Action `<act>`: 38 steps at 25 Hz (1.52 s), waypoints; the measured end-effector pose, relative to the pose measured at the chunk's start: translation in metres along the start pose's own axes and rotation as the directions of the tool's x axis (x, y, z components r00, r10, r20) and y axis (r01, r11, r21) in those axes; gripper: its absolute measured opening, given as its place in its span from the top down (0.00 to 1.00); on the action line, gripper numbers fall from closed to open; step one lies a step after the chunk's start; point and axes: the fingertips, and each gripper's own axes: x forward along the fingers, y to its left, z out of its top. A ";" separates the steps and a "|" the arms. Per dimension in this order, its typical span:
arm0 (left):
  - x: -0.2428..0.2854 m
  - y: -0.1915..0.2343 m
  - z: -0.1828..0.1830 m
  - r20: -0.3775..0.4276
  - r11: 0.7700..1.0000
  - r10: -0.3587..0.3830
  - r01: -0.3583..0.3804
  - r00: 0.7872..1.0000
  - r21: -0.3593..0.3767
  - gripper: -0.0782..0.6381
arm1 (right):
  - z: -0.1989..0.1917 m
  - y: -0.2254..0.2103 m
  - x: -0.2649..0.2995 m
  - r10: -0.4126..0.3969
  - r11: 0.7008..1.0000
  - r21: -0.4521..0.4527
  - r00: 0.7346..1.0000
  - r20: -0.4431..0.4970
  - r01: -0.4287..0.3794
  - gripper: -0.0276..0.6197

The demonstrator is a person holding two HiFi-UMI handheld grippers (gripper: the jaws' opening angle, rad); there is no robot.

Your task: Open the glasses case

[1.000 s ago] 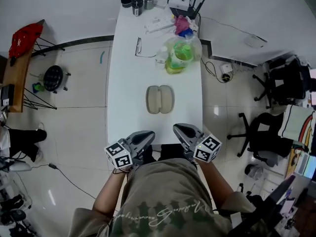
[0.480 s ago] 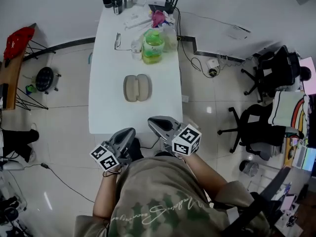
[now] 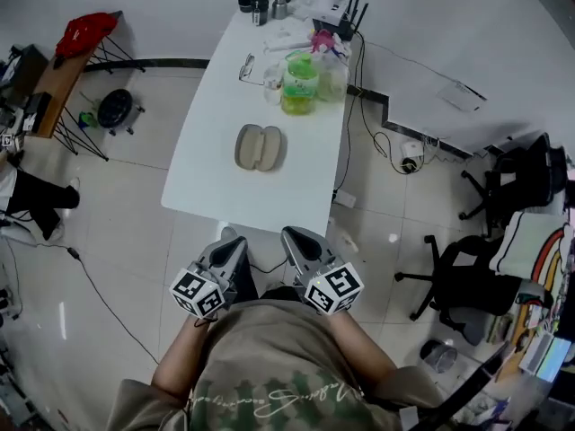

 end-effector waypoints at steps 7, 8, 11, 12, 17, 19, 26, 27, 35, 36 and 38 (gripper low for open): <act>-0.035 -0.042 -0.027 0.047 0.996 0.008 -0.003 0.999 -0.091 0.88 | -0.025 0.031 -0.042 0.091 0.994 -0.052 0.995 -0.048 -0.093 0.94; -0.041 -0.047 -0.030 0.034 0.996 0.004 -0.001 0.999 -0.090 0.88 | -0.026 0.037 -0.046 0.092 0.995 -0.046 0.995 -0.040 -0.094 0.94; -0.056 -0.058 -0.034 0.020 0.997 -0.006 0.007 1.000 -0.076 0.88 | -0.022 0.053 -0.058 0.090 0.996 -0.013 0.996 -0.014 -0.091 0.94; -0.060 -0.060 -0.034 0.024 0.997 -0.005 0.007 1.000 -0.075 0.88 | -0.018 0.058 -0.062 0.089 0.996 0.005 0.996 0.001 -0.089 0.94; -0.077 -0.081 -0.027 0.050 0.996 -0.036 0.040 0.998 -0.080 0.88 | 0.006 0.091 -0.077 0.041 0.996 -0.083 0.997 0.066 -0.035 0.94; -0.083 -0.087 -0.022 0.056 0.995 -0.064 0.068 0.996 -0.070 0.88 | 0.009 0.104 -0.075 0.014 0.987 -0.160 0.998 0.068 -0.003 0.94; -0.107 -0.090 -0.022 0.066 0.991 -0.105 0.109 0.992 -0.072 0.88 | 0.002 0.131 -0.069 -0.010 0.980 -0.196 0.998 0.056 0.021 0.94; -0.108 -0.089 -0.022 0.061 0.992 -0.108 0.112 0.992 -0.063 0.88 | 0.003 0.133 -0.070 -0.018 0.981 -0.191 0.998 0.064 0.030 0.94; -0.129 -0.078 -0.019 0.058 0.996 -0.076 0.078 0.995 -0.031 0.88 | -0.012 0.172 -0.060 -0.033 0.905 -0.423 0.999 0.007 0.033 0.94; -0.131 -0.077 -0.019 0.057 0.996 -0.079 0.081 0.995 -0.029 0.88 | -0.015 0.176 -0.059 -0.047 0.872 -0.488 0.999 -0.012 0.036 0.94; -0.133 -0.076 -0.018 0.067 0.996 -0.086 0.088 0.994 -0.027 0.88 | -0.018 0.184 -0.055 -0.046 0.851 -0.524 0.999 -0.026 0.026 0.94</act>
